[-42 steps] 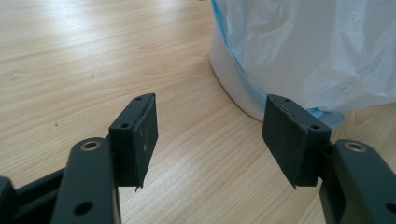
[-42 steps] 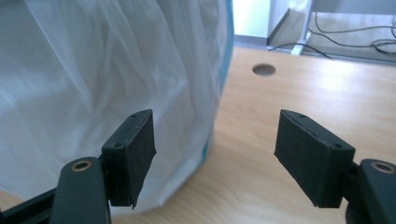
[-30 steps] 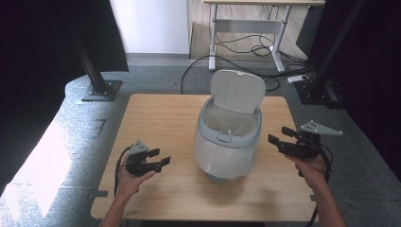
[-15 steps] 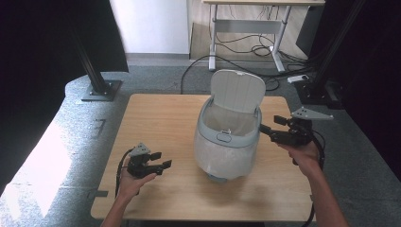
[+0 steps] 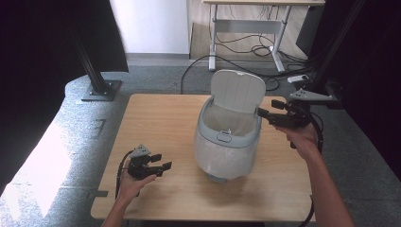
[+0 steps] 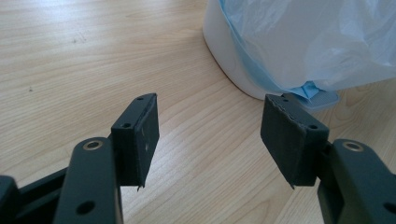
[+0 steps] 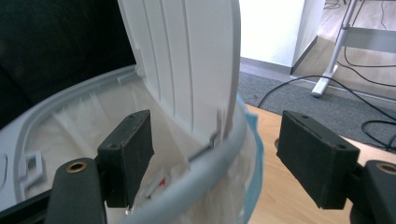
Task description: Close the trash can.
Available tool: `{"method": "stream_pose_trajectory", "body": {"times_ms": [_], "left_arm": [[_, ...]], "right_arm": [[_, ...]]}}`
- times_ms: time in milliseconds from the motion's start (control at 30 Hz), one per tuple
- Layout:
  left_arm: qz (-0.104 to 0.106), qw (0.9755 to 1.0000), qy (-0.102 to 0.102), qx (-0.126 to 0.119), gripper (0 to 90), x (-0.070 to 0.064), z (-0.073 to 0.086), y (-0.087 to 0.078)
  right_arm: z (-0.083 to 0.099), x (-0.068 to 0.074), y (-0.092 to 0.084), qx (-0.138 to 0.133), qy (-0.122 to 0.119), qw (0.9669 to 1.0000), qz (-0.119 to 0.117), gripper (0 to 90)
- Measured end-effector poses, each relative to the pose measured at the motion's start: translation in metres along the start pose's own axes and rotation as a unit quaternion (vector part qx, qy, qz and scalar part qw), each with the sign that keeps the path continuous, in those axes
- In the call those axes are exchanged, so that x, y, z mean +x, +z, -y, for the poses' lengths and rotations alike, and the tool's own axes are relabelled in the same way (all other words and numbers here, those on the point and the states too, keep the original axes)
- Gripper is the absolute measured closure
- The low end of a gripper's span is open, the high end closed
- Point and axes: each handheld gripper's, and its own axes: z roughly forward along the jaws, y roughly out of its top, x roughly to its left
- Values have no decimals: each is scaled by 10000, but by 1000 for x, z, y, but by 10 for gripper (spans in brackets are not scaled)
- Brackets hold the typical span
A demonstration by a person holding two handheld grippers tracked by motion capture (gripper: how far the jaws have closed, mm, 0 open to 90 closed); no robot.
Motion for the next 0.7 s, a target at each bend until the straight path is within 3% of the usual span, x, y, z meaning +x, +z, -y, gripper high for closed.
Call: {"method": "stream_pose_trajectory", "body": {"times_ms": [233,400,567,700], "left_arm": [[-11,10000,-62,20,375,3,3,-1],[-15,10000,-67,34,377,3,4,-1],[-2,10000,-68,61,377,3,5,1],[2,10000,-64,66,377,3,5,1]], "right_arm": [[-24,4,11,-51,-118,9999,-44,252],[-35,5,14,-197,-77,9997,-74,251],[-39,11,18,-131,-162,9992,-347,266],[-36,19,18,-116,-372,9987,-314,242]]}}
